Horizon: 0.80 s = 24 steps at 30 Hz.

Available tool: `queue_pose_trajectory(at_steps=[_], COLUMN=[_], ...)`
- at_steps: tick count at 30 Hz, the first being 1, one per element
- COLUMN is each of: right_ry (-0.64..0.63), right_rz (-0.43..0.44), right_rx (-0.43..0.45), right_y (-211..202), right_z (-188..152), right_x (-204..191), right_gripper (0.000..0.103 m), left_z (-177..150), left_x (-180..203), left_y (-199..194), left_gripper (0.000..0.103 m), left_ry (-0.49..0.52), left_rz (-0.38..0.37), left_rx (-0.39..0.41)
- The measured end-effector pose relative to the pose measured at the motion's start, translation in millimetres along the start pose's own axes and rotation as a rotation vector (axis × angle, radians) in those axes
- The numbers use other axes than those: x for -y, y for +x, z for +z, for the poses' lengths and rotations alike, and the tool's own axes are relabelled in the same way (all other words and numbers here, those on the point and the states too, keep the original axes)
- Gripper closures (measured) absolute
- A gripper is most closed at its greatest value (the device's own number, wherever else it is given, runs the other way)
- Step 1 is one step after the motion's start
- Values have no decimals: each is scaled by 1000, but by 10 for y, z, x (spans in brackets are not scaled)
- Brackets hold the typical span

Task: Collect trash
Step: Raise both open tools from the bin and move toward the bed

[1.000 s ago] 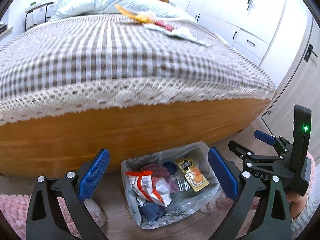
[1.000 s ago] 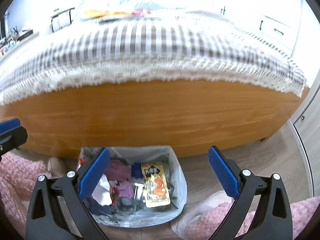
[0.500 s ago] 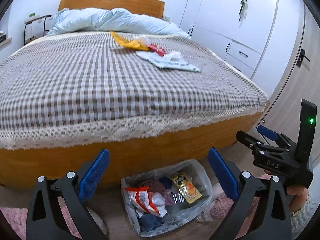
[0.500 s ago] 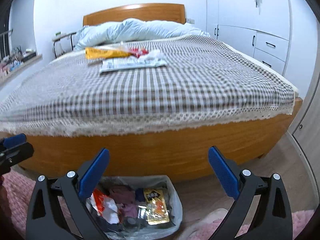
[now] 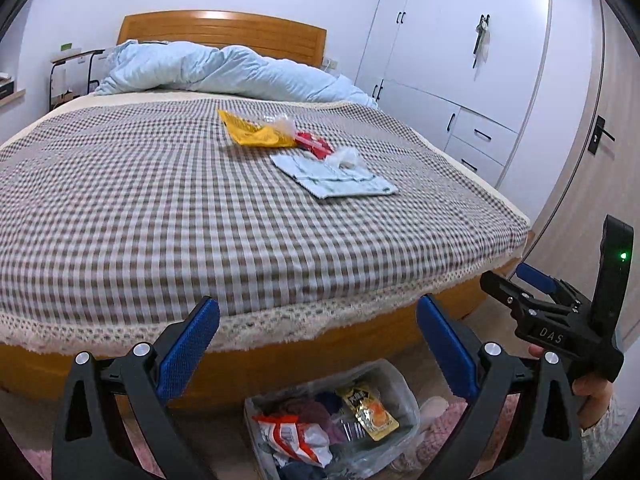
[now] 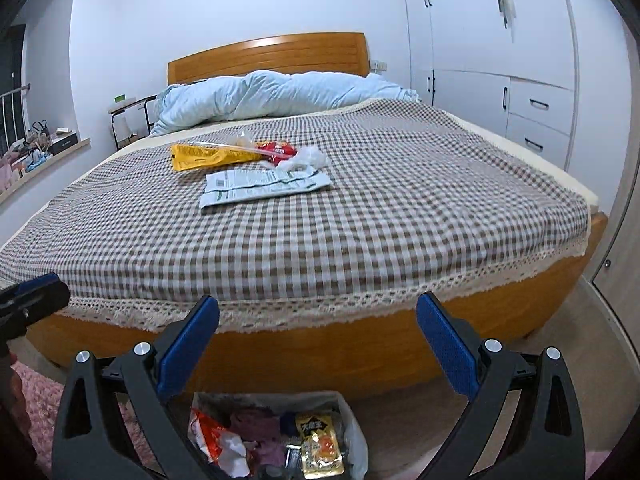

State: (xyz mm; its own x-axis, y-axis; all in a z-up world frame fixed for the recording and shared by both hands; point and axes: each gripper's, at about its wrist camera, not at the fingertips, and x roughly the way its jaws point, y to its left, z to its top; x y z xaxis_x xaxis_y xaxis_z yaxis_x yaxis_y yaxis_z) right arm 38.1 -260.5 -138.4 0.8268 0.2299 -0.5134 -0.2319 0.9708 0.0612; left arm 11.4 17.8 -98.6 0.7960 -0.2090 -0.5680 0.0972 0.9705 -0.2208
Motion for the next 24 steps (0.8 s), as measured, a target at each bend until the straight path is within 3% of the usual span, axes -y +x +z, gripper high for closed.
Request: queue_pose_trajectory(at_steps=[24], right_ry=[-85], right_rz=[20], right_rx=[159], right_y=[368], right_z=[782], right_x=[-168], right_gripper=[8], left_z=[724], left_x=[-41], left_y=[328], left_gripper=[7], left_ry=[30], left_rz=[5], left_rx=[119])
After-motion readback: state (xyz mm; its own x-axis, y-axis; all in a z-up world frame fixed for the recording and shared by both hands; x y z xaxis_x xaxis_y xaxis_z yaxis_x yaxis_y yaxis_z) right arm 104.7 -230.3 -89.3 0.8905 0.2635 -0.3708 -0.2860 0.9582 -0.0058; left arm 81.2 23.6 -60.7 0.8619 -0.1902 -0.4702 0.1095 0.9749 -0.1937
